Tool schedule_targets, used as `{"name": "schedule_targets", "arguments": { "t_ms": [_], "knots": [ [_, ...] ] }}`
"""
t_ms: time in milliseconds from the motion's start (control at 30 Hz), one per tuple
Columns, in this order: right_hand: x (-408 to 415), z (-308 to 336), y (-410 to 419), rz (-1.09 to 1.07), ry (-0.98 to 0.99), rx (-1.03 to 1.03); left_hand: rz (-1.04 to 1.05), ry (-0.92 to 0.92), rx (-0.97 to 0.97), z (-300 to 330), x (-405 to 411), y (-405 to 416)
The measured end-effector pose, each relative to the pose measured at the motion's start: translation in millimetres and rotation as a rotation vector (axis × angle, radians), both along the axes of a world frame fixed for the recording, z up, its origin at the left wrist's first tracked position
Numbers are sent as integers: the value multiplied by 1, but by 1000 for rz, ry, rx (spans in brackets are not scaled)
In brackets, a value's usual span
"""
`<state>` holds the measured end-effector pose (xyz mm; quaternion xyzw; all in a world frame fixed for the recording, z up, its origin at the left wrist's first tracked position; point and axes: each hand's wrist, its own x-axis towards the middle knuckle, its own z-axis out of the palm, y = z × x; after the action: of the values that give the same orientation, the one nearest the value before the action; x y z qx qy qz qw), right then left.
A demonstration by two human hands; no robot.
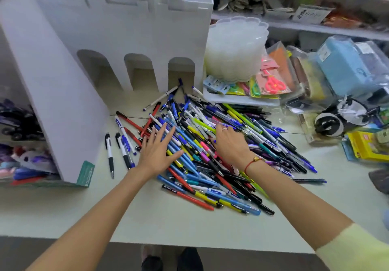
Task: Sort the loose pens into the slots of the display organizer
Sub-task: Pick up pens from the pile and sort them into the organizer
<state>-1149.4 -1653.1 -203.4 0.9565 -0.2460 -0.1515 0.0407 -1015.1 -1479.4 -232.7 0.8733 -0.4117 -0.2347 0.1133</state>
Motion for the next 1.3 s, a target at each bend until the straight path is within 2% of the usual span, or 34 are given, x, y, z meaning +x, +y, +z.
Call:
{"name": "schedule_targets", "arguments": {
  "t_ms": [167, 300, 400, 533, 667, 833, 1000, 1100, 1200, 1300],
  "knots": [
    [-4, 14, -7, -12, 1, 57, 192, 97, -119, 21, -4, -2],
    [-11, 31, -15, -71, -94, 192, 290, 167, -249, 47, -8, -8],
    [-18, 53, -17, -117, -200, 411, 389, 517, -363, 76, -16, -18],
    [-23, 77, -11, -110, -246, 663, 344, 1010, -315, 111, -30, -30],
    [-18, 88, 8, -43, -159, 726, 477, 1254, -422, 129, -31, -48],
    [-4, 84, 16, 20, -164, 767, 724, 1235, -578, 113, -31, -68],
    [1, 80, 8, 70, -274, 726, 978, 1075, -778, 101, -25, -72],
    [4, 77, -4, 98, -317, 711, 1172, 1142, -911, 99, -11, -62],
    [4, 67, -13, 78, -356, 696, 1282, 1198, -982, 92, 5, -48],
    [7, 56, -21, -54, -436, 760, 1325, 1322, -936, 81, 14, -35]
  ]
}}
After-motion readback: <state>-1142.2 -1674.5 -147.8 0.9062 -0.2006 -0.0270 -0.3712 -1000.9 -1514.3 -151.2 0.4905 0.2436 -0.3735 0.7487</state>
